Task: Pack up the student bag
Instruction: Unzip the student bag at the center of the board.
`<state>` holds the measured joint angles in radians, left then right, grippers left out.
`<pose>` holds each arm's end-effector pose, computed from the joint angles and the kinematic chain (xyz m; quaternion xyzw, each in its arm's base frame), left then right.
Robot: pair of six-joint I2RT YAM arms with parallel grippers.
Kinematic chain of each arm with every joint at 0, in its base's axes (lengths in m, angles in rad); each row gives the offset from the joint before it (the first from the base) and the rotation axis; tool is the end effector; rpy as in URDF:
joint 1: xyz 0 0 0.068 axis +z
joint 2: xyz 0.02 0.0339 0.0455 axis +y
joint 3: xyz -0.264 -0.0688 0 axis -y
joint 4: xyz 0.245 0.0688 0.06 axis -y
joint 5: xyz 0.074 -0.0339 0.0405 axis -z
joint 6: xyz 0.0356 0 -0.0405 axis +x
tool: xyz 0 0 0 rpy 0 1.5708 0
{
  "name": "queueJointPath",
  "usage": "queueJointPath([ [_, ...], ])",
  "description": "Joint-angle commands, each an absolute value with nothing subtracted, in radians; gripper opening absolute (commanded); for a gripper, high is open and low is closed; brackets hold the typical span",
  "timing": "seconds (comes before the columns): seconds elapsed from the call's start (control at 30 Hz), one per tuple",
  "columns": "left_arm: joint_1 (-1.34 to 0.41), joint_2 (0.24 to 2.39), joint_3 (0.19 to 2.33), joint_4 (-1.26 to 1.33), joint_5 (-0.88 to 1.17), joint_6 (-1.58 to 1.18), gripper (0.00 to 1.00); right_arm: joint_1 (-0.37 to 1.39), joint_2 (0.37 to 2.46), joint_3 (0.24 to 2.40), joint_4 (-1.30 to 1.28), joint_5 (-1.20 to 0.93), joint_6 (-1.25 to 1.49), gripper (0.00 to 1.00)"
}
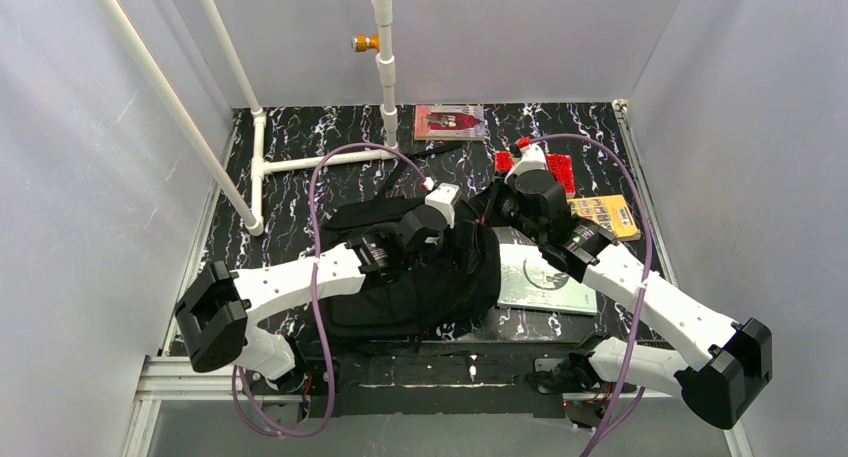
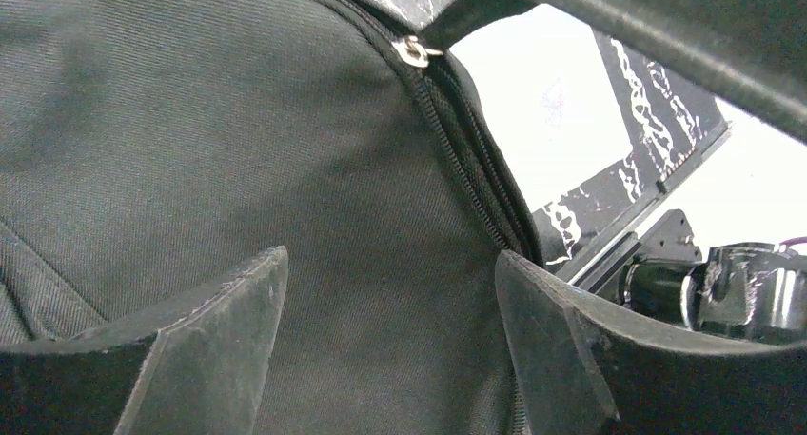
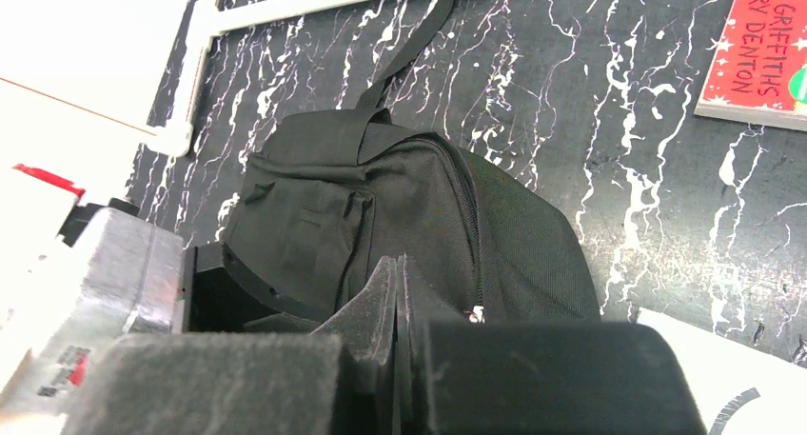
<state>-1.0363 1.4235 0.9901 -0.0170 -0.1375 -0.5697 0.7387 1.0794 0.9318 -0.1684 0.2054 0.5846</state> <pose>0.1709 -0.2791 0.2786 0.1599 0.8307 -0.3410 0.4100 0.1898 0.1630 0.3358 -0.0020 0.8075 0.2933 0.5117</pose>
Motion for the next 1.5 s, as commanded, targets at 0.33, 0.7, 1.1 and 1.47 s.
queueJointPath([
  [0.33,-1.038,1.387,1.052,-0.064,-0.278,-0.726,0.59,0.739,1.033,0.957,-0.119,0.177,0.609,0.01],
  [0.7,-1.037,1.460,1.070,-0.033,-0.252,-0.724,0.62,0.739,1.037,0.955,-0.103,0.155,0.622,0.01],
  [1.1,-1.037,1.520,1.059,0.037,-0.261,-0.732,0.79,0.739,1.024,0.940,-0.118,0.163,0.651,0.01],
  [1.47,-1.026,1.462,1.047,-0.046,-0.305,-0.538,0.00,0.739,1.006,0.950,-0.193,0.221,0.630,0.01],
])
